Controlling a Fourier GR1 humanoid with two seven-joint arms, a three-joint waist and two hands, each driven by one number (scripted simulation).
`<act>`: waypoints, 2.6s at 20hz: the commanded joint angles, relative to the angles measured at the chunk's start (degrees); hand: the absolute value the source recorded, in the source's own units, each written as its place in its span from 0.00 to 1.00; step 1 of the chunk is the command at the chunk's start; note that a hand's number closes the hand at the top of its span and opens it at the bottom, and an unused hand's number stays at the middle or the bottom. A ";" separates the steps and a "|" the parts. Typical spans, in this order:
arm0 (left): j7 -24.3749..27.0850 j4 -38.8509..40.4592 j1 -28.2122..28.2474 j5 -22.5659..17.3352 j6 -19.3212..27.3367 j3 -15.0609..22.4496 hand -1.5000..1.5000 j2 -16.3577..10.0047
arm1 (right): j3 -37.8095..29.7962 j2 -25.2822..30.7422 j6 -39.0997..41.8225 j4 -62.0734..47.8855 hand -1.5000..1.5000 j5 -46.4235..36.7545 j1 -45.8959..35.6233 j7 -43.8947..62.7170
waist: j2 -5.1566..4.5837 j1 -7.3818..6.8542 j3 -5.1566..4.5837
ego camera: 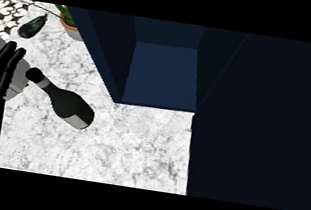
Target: Pick up the wine, place it into the cabinet and close the cabinet
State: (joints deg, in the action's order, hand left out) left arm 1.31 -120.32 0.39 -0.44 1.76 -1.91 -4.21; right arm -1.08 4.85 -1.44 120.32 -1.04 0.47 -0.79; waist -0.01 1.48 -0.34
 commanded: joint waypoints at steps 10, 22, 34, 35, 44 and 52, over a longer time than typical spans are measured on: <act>-13.28 2.95 -0.88 -26.22 -10.06 4.07 0.00 2.67 | 9.99 2.18 11.60 9.08 0.00 8.93 11.73 6.34 | 0.39 -0.59 0.34; -30.46 -9.82 -9.08 -29.66 3.25 2.20 0.00 0.26 | 5.37 3.79 10.16 17.38 0.00 14.03 6.07 20.42 | 0.04 -1.40 0.36; -35.91 -17.55 -5.47 -32.06 7.31 -1.53 0.00 -1.09 | 9.87 1.78 4.49 25.63 0.00 9.68 2.30 31.90 | 0.13 -1.55 0.32; -35.04 -15.73 -5.60 -33.07 6.46 -3.20 0.00 -1.24 | 11.51 1.38 4.86 24.87 0.00 7.69 2.67 30.38 | 0.11 -1.51 0.32; -39.55 -13.41 -10.55 -35.73 7.63 -12.50 0.00 -6.84 | 8.65 2.81 4.99 32.69 0.00 11.70 6.64 33.59 | 0.26 -0.95 0.34; -38.08 -8.75 -6.89 -41.83 2.13 -20.16 0.00 -9.37 | 5.85 3.01 3.85 28.82 0.00 11.77 -1.00 37.40 | 0.14 -1.51 0.31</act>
State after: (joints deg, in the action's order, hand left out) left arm -35.38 -129.70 -7.14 -38.27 4.95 -17.31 -11.22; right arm 4.72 7.95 3.79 141.26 8.50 -0.87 31.37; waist 0.10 0.08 -0.01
